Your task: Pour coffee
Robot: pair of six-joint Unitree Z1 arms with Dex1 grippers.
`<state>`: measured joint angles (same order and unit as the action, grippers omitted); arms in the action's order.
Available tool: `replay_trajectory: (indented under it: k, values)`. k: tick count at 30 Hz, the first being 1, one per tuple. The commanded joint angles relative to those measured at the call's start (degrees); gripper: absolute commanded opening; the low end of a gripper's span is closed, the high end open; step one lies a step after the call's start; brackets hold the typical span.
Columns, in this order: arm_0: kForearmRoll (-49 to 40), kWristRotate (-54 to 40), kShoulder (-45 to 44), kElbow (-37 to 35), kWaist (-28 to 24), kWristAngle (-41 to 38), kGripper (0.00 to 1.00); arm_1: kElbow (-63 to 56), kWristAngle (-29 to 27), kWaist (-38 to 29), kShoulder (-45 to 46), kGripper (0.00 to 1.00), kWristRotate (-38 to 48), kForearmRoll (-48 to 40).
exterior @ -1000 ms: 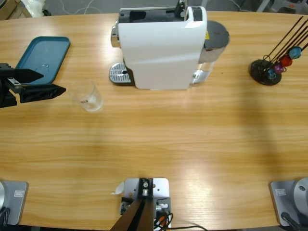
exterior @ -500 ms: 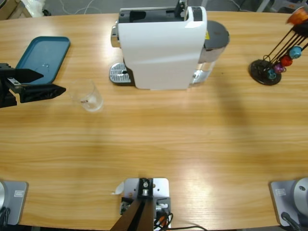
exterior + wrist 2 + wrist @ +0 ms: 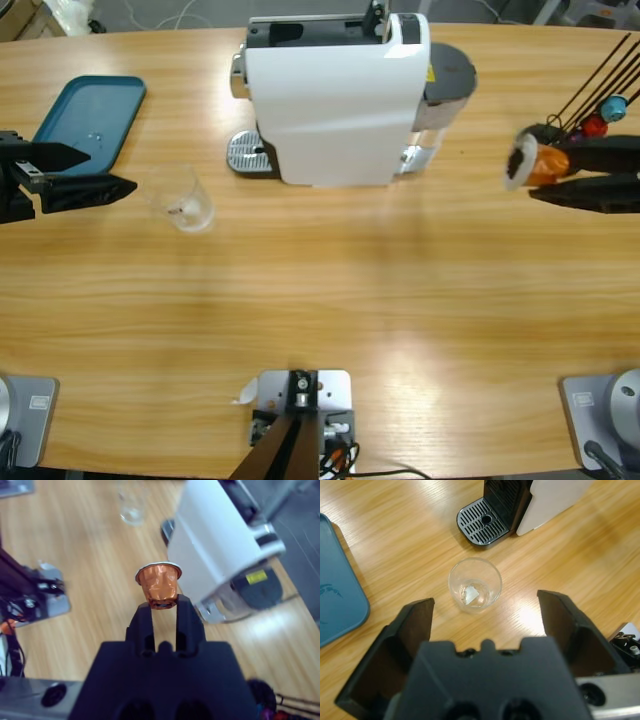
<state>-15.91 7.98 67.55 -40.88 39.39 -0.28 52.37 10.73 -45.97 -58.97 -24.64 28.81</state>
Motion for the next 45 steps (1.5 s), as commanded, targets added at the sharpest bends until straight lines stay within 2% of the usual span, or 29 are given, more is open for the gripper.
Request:
replay_trajectory:
  k: [1, 5, 14, 20, 27, 36, 45]
  values:
    - [0.52, 0.46, 0.62, 1.38, 0.17, 0.01, 0.885, 11.7, 1.22, -3.67, -15.7, 0.0, -5.19, 4.83]
    - [0.53, 0.46, 0.53, 1.47, 0.17, 0.01, 0.885, 18.22, 1.34, -5.35, -23.35, 0.0, -6.56, 5.43]
    - [0.66, 0.46, 0.36, 1.68, 0.17, 0.03, 0.885, 31.56, 2.45, -5.44, -33.89, 0.0, -7.63, 5.29]
    - [0.71, 0.55, 0.13, 1.77, 0.17, 0.28, 0.882, 33.49, 3.56, -5.39, -37.71, 0.0, -8.84, 4.16]
    - [0.71, 0.55, 0.13, 1.77, 0.17, 0.28, 0.881, 34.37, 5.0, -2.08, -40.98, 0.0, -9.86, 0.1]
    - [0.71, 0.55, 0.41, 1.77, 0.17, 0.28, 0.881, 37.49, 5.0, 3.52, -43.68, 0.0, -12.1, 0.51]
    - [0.71, 0.55, 0.75, 1.68, 0.17, 0.36, 0.881, 40.61, 5.09, 4.31, -47.78, 0.0, -13.96, 3.04]
